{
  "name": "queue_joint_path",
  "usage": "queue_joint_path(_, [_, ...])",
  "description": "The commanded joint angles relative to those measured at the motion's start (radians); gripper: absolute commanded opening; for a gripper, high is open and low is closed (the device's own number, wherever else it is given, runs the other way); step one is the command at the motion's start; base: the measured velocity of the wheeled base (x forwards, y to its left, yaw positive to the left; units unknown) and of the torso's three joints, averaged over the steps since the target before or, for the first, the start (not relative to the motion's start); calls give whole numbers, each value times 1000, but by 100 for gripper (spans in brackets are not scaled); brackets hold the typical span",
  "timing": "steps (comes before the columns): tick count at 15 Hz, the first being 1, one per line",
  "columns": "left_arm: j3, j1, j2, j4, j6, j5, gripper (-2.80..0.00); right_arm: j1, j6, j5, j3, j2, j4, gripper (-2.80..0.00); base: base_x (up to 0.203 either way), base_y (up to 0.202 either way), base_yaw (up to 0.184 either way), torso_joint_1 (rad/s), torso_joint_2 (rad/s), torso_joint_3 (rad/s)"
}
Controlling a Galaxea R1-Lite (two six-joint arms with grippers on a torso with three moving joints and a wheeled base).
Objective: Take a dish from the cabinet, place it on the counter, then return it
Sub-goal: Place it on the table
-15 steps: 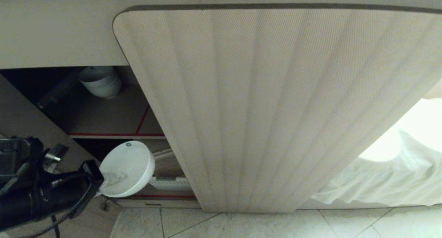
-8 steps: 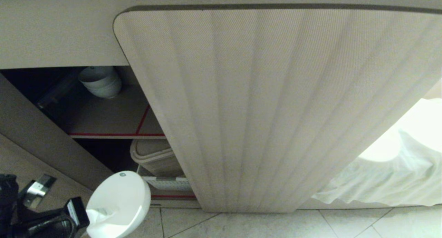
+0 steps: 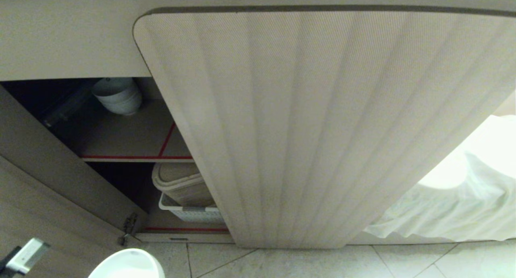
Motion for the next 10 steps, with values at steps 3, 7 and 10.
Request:
queue_joint_path(3, [-14,-9,-108,106,52,-2,-280,0,0,0,0,0,0,-280,0,0,0,0,0,0])
queue_joint_path(7, [-23,-43,-107,107,54,-1,-280,1,0,0,0,0,0,-280,0,0,0,0,0,0])
queue_joint_path(10, [-23,-88,-106,107,56,19,-280,0,0,0,0,0,0,-280,0,0,0,0,0,0])
